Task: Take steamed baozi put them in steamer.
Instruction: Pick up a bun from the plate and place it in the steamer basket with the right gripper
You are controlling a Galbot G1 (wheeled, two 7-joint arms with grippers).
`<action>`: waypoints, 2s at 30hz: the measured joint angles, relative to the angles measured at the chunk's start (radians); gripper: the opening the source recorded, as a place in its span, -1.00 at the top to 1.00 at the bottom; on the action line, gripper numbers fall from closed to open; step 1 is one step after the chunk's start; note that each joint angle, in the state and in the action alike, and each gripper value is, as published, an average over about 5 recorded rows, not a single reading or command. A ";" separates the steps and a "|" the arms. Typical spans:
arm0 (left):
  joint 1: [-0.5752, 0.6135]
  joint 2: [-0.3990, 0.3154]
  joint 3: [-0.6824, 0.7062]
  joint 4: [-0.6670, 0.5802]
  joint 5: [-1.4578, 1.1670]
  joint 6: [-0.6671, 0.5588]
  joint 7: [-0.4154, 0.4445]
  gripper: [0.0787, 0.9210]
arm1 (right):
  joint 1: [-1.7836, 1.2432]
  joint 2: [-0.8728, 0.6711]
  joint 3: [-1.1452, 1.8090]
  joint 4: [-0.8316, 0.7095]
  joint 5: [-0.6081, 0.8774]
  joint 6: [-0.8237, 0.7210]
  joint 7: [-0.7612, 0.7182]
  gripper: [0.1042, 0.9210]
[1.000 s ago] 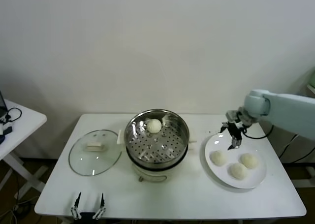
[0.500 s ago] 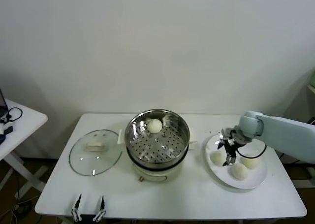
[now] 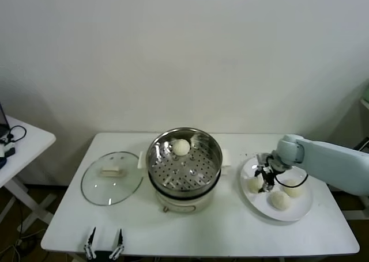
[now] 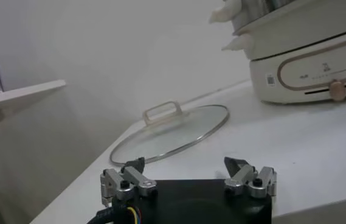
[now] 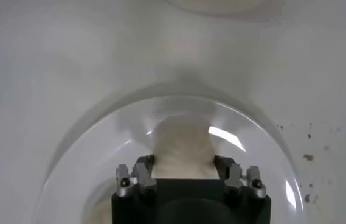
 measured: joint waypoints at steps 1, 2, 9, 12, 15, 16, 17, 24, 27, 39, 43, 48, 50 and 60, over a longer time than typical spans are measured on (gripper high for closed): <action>0.000 0.000 0.000 0.000 0.000 0.000 0.000 -0.77 | 0.004 -0.003 -0.001 0.004 0.001 -0.001 -0.002 -0.13; 0.000 -0.001 0.000 0.000 0.000 0.000 -0.001 -0.77 | 0.012 -0.006 -0.005 0.010 0.004 -0.001 -0.004 -0.12; 0.002 -0.001 -0.002 -0.002 0.003 0.000 -0.001 -0.77 | 0.189 -0.020 -0.120 0.083 0.091 0.009 -0.035 -0.11; 0.002 -0.001 -0.001 -0.003 0.005 0.001 -0.001 -0.77 | 0.324 -0.011 -0.200 0.121 0.152 0.014 -0.063 -0.12; 0.002 -0.001 0.001 -0.005 0.005 0.002 0.001 -0.77 | 0.469 0.010 -0.271 0.158 0.227 0.014 -0.092 -0.12; 0.001 -0.001 0.002 -0.006 0.005 0.003 0.001 -0.77 | 0.514 0.020 -0.289 0.170 0.254 0.013 -0.099 -0.12; 0.001 -0.001 0.002 -0.006 0.006 0.003 0.002 -0.77 | 0.557 0.030 -0.303 0.181 0.282 0.010 -0.105 -0.12; -0.003 0.000 0.006 -0.006 0.007 0.003 0.003 -0.77 | 0.722 0.117 -0.304 0.270 0.456 -0.042 -0.102 -0.13; -0.002 -0.001 0.010 -0.007 0.011 0.003 0.004 -0.77 | 0.728 0.162 -0.270 0.298 0.497 -0.079 -0.073 -0.13; -0.010 -0.005 0.015 -0.003 0.027 0.003 0.004 -0.77 | 0.545 0.410 -0.170 0.274 0.449 -0.212 0.072 -0.14; -0.013 -0.005 0.016 0.001 0.030 0.002 0.004 -0.77 | 0.461 0.486 -0.146 0.222 0.399 -0.233 0.103 -0.14; -0.015 -0.005 0.016 0.005 0.033 0.000 0.004 -0.77 | 0.376 0.562 -0.121 0.148 0.356 -0.246 0.126 -0.15; -0.015 -0.005 0.016 0.007 0.034 -0.001 0.004 -0.77 | 0.350 0.586 -0.112 0.122 0.344 -0.250 0.133 -0.16; -0.014 -0.005 0.015 0.004 0.037 -0.003 0.004 -0.77 | 0.301 0.630 -0.089 0.070 0.323 -0.253 0.146 -0.61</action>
